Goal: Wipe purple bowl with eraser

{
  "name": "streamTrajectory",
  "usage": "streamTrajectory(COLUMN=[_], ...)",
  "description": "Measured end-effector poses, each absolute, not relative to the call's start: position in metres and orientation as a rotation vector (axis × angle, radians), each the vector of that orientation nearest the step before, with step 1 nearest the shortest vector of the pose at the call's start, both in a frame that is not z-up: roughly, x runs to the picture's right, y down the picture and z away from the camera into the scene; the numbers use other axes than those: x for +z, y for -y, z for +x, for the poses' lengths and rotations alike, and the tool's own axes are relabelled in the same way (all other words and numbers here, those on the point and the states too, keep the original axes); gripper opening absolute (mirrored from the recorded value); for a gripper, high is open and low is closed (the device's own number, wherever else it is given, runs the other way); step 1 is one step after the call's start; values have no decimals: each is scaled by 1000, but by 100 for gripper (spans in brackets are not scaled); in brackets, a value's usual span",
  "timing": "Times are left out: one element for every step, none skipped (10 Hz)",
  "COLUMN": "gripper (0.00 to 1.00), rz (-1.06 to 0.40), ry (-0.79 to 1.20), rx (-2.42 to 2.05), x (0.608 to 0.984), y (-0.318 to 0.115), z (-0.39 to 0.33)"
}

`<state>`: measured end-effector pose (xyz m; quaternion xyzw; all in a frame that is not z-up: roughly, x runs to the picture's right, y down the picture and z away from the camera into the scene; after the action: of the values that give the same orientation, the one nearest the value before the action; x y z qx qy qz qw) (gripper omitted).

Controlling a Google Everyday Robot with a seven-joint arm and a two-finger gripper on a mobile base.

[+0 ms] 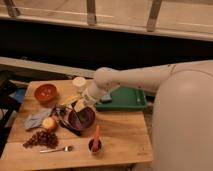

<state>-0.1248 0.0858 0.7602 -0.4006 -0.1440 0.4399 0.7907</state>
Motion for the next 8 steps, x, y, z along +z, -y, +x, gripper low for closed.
streamTrajectory(gripper=[12,12,12,12,12,12,12,12], rz=[-879,-888,-899,-907,-910,-902,-895,-875], ry=[310,308,304,298,290,273,268,265], rx=[936,932,929,927,930,948,962,979], x=[766,769,772,775,779,787,790,794], y=[-91,-94,-98,-102,-104,-101,-98,-91], z=[-131,-134,-135,-136,-137,-129,-125,-119])
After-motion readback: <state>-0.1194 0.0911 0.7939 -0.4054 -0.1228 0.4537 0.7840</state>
